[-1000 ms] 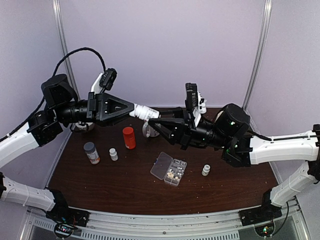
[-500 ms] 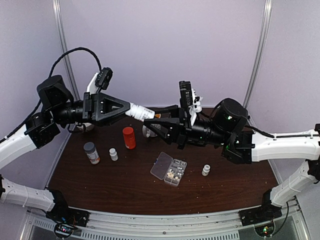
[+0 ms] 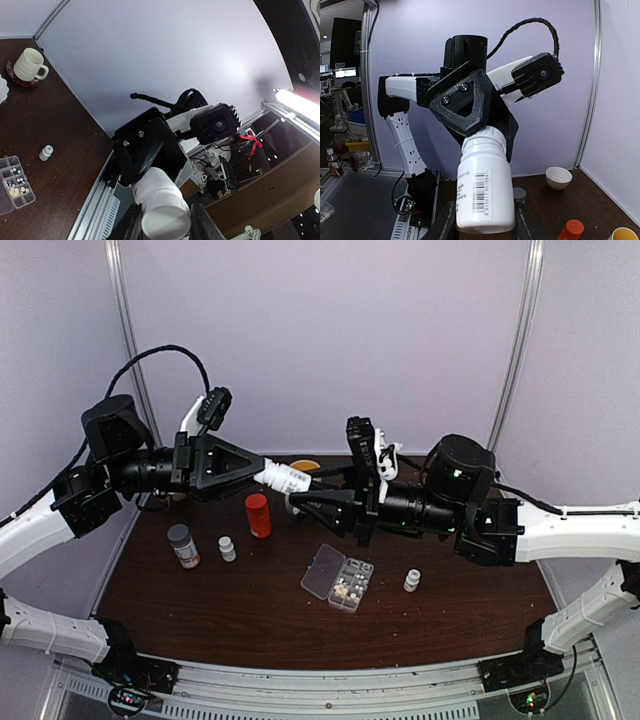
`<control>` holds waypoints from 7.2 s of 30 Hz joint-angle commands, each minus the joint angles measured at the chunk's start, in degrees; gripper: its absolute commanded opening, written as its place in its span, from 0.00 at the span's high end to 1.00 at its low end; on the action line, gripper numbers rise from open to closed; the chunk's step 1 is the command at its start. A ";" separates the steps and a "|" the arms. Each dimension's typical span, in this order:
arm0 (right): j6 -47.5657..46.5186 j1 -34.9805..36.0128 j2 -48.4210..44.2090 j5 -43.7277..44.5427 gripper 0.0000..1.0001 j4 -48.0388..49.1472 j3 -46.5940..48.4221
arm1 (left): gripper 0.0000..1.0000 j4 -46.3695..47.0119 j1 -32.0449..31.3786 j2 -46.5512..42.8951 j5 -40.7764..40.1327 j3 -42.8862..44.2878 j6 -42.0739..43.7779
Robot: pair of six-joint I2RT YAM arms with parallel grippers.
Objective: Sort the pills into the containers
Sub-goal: Screw the lid of the pill bottle onto the pill bottle.
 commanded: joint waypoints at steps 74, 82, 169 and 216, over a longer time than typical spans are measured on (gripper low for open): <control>30.46 -6.61 -10.97 -9.46 1.00 2.98 -9.89 | 0.03 -10.45 -1.25 -0.07 -7.64 5.28 67.13; 5.46 -4.27 -12.88 0.44 1.00 -10.21 -5.56 | 0.02 -15.25 -0.46 -0.92 -16.57 7.49 32.68; 26.62 -0.17 -0.40 -8.53 1.00 -13.00 9.29 | 0.95 -22.30 -3.44 9.05 -0.41 12.72 40.84; 54.96 -6.50 -6.59 -9.31 1.00 7.73 -8.12 | 0.46 -5.19 -4.41 -3.56 -4.41 -1.54 122.77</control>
